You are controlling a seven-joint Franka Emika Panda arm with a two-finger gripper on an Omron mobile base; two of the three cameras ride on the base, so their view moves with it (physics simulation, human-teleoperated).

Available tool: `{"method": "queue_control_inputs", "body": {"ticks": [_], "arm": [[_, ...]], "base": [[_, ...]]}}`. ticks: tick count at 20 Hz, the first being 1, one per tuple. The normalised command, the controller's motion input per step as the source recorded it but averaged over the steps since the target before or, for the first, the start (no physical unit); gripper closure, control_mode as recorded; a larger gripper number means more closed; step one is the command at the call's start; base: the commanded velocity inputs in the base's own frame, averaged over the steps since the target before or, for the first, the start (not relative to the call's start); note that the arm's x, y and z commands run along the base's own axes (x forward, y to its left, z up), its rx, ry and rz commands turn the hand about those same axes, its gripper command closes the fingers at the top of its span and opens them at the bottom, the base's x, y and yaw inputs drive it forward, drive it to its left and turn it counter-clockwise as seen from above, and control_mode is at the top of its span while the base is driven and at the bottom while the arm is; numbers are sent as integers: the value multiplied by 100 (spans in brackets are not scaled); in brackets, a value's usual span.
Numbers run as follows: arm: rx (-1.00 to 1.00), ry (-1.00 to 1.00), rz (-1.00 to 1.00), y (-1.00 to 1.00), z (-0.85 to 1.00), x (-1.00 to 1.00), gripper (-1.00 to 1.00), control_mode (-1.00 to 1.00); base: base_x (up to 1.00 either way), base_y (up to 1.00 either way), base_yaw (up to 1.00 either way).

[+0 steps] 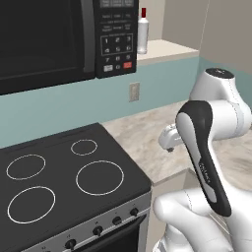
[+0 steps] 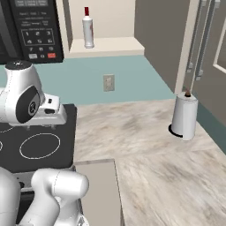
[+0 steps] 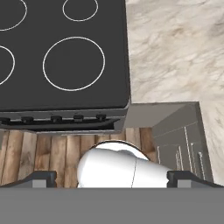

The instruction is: There is a bowl on the dining counter. Grab a lemon wedge from the fridge and place it in the bowl. Then get the liquor bottle and glass cup from the cabinet and place them next to the bowl.

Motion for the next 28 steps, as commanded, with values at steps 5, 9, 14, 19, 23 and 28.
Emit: {"method": "queue_control_inputs", "body": {"ticks": [5,9,14,19,23,28], "arm": [[0,0,0,0,0,0,-100,100],[0,0,0,0,0,0,-100,100],[6,0,0,-3,25,79,-100,-100],[6,-33,0,-16,64,6,-100,-100],[4,-41,0,-26,67,0,-100,-100],[3,-30,0,-38,47,25,-100,-100]], "base": [[100,-24,7],[100,0,0],[0,0,0],[0,0,0],[0,0,0],[0,0,0]]}}
